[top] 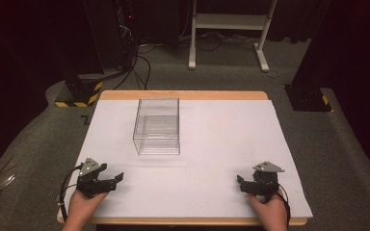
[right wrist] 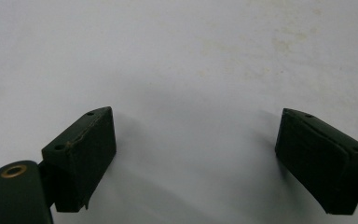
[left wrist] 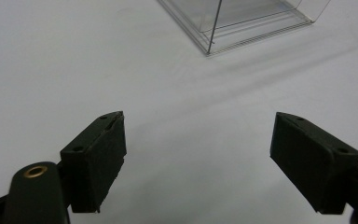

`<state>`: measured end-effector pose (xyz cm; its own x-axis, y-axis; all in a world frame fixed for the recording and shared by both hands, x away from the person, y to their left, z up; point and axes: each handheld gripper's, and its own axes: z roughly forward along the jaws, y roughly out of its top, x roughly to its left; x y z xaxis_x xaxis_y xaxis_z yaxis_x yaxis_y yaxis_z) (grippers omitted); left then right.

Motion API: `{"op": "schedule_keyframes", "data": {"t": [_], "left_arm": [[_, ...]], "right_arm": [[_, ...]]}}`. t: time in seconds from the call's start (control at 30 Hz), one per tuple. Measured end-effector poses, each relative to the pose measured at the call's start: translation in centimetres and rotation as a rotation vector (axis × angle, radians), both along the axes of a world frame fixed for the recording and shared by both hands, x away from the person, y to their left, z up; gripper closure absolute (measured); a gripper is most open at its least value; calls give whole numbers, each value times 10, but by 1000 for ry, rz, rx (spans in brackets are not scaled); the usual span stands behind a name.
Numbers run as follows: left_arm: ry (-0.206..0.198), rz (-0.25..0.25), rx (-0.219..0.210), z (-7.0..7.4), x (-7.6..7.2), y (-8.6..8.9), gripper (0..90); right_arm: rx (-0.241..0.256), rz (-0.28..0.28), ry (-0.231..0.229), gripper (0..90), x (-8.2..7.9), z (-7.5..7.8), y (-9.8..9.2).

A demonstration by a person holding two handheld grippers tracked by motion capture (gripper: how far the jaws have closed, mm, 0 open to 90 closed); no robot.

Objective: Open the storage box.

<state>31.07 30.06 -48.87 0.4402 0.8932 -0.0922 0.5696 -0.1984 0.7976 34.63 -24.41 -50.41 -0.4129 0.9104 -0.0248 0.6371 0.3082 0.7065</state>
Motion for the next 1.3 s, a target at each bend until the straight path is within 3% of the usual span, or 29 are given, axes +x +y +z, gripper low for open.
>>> {"op": "schedule_keyframes", "data": {"t": [0.47, 0.9, 1.03, 1.17, 1.3], "left_arm": [[-18, -55, -27, 4, 1, -18, 179], [-67, -117, -107, 18, -4, -42, 144], [-74, -129, -107, 21, -3, -47, 148], [-76, -160, -76, 25, 1, -55, 149], [-72, -167, -84, 27, 8, -60, 151]], "right_arm": [[-1, 1, -1, 124, 0, 0, 0], [-2, 1, -2, 125, 0, 0, 0], [-2, 1, -2, 125, 0, 0, 0], [-1, 1, -2, 126, 0, 0, 0], [-1, 1, -2, 126, 0, 0, 0]]}}
